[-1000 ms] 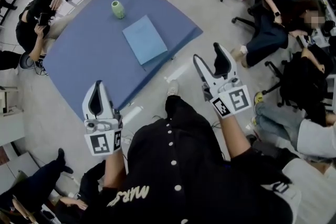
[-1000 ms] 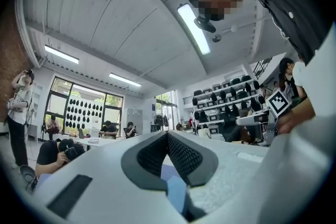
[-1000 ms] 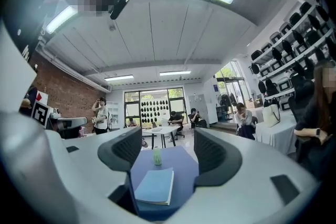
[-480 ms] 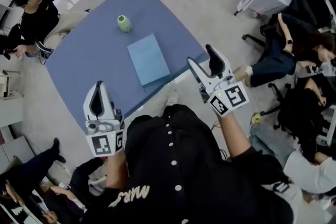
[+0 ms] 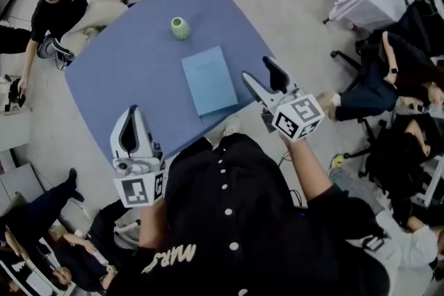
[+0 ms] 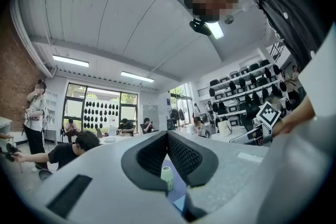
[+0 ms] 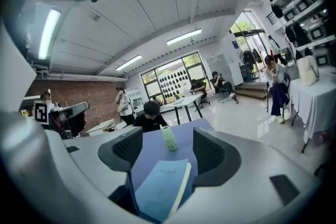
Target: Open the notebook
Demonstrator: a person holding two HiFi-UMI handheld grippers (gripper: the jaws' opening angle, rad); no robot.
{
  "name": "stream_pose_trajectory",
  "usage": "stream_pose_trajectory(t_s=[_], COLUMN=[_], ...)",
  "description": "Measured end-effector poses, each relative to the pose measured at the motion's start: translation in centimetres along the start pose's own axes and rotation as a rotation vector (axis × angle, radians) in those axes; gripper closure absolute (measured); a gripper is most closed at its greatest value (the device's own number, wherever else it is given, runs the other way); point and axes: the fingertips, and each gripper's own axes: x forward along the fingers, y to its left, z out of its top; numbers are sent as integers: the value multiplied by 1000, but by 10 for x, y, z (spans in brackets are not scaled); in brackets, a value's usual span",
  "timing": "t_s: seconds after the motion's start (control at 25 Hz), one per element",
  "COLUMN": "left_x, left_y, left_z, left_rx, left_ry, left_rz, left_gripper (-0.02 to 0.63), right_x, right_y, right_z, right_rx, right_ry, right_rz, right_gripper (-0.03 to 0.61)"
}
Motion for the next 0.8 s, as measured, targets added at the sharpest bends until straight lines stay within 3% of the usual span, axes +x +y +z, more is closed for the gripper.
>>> stream_pose_trajectory(t_s=[0.32,0.48,0.8], left_x=[17,17,27], left_y=[13,8,-5], left_z=[-27,-50,-99], left_rx=[-25,-68,-102], left_ry=[65,151,220], left_rz=[-29,-55,-78], left_gripper=[617,617,617], right_x=[58,67,81], right_y=[-19,-13,-14], right_z=[-91,-148,-214], right_rx=[169,250,283], right_ry=[261,418,566], right_rz=[10,14,6], right_gripper=[287,287,328])
